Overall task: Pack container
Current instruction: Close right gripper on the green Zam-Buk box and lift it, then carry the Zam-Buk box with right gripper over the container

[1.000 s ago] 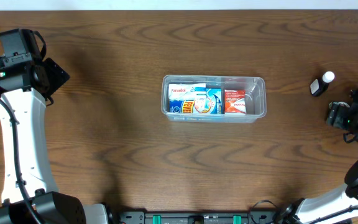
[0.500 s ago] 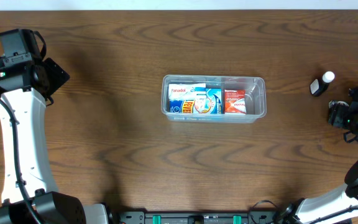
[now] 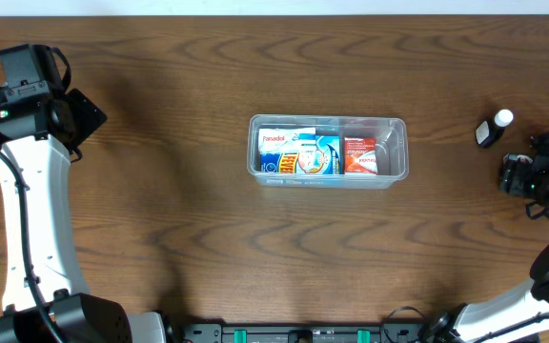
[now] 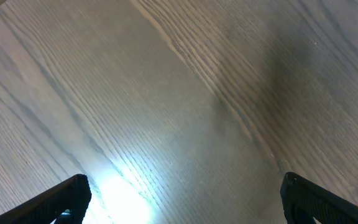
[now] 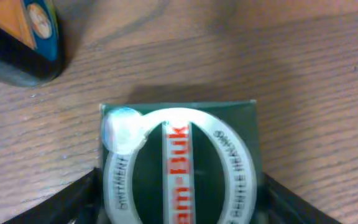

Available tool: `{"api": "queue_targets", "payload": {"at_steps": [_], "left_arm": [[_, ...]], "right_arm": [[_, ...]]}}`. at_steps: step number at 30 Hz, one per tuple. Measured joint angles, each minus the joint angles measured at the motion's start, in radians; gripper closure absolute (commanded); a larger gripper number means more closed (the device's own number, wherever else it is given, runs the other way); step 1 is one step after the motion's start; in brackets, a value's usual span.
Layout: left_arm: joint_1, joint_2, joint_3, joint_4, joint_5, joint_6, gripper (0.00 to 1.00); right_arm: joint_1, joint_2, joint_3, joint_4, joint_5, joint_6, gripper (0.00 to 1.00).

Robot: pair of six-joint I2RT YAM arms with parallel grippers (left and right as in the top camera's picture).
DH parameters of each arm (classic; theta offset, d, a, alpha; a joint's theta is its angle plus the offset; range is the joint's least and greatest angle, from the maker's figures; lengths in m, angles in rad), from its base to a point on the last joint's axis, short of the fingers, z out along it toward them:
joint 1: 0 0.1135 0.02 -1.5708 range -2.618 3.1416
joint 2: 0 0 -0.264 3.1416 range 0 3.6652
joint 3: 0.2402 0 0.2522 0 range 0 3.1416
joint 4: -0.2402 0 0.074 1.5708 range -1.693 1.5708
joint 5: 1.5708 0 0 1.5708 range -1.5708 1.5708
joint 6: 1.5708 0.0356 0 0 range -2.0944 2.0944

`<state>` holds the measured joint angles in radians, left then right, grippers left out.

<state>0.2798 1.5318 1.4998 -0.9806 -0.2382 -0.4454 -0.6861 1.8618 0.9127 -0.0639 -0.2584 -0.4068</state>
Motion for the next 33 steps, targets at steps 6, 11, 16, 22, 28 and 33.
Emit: {"api": "queue_targets", "payload": {"at_steps": [6,11,16,22,28,33], "left_arm": [[0.0,0.0,0.0,0.0,0.0,0.0,0.02],[0.0,0.0,0.0,0.0,0.0,0.0,0.02],[0.0,0.0,0.0,0.0,0.0,0.0,0.02],[0.0,0.0,0.0,0.0,0.0,0.0,0.02],[0.0,0.0,0.0,0.0,0.0,0.0,0.02],[0.0,0.0,0.0,0.0,0.0,0.0,0.02]], "right_arm": [[0.0,0.003,0.0,0.013,-0.004,0.001,0.41],[0.0,0.004,0.0,0.013,-0.003,0.033,0.46],[0.0,-0.016,0.0,-0.016,0.005,0.111,0.51],[0.0,-0.215,-0.02,-0.08,0.016,0.205,0.5],[0.019,-0.507,-0.018,-0.11,-0.046,0.323,0.53],[0.178,-0.655,-0.018,-0.174,-0.101,0.392,0.55]]}}
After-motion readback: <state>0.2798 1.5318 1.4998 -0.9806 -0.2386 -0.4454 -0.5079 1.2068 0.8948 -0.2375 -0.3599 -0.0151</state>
